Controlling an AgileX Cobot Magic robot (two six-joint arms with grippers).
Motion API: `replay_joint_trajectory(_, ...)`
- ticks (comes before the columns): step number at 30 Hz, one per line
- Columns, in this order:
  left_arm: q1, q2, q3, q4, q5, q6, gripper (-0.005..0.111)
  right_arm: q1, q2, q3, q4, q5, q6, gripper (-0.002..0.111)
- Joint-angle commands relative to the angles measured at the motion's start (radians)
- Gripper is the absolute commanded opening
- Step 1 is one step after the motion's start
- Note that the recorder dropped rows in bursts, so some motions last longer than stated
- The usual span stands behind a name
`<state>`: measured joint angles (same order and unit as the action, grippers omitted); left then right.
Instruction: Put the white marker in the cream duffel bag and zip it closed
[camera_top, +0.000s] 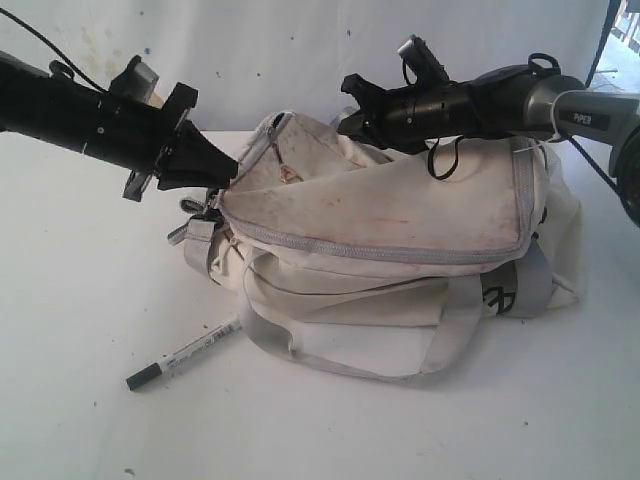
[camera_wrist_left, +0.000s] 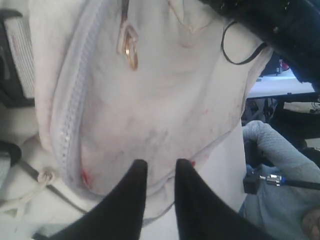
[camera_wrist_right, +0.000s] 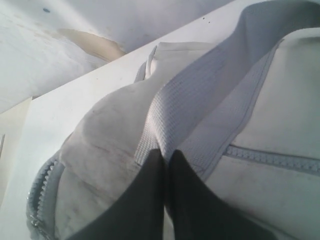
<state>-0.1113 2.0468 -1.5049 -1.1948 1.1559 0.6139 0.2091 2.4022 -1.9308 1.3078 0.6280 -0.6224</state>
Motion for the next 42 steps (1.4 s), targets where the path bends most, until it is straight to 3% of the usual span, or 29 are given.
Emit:
replay_joint_trajectory(1,-0.033,-0.014,-0.057,-0.007,-0.070,-0.026,0.038,-0.010,-0.015,0.000,0.002,0.026,-0.010,0.000)
replay_joint_trajectory(5,-0.098,-0.003,-0.092,0.005,-0.203,-0.030,0.042,-0.010,-0.015,0.000,0.002,0.051,-0.048,0.000)
replay_joint_trajectory(8,-0.127,0.020,-0.106,0.064,-0.249,-0.120,0.046,-0.010,-0.015,0.000,0.002,0.065,-0.053,0.000)
replay_joint_trajectory(13,-0.134,0.057,-0.114,0.079,-0.299,-0.125,0.064,-0.010,-0.015,0.000,0.002,0.073,-0.054,0.000)
replay_joint_trajectory(16,-0.135,0.057,-0.114,0.105,-0.377,-0.125,0.064,-0.010,-0.015,0.000,0.002,0.078,-0.054,0.000)
replay_joint_trajectory(22,-0.173,0.059,-0.114,0.123,-0.408,-0.110,0.064,0.000,-0.015,-0.002,0.007,0.097,-0.179,0.000)
replay_joint_trajectory(27,-0.197,0.069,-0.114,0.239,-0.453,-0.226,0.064,0.002,-0.015,-0.002,0.114,0.140,-0.228,0.000)
replay_joint_trajectory(42,-0.249,0.110,-0.114,0.167,-0.575,-0.254,0.064,0.002,-0.015,-0.002,0.221,0.234,-0.344,0.000)
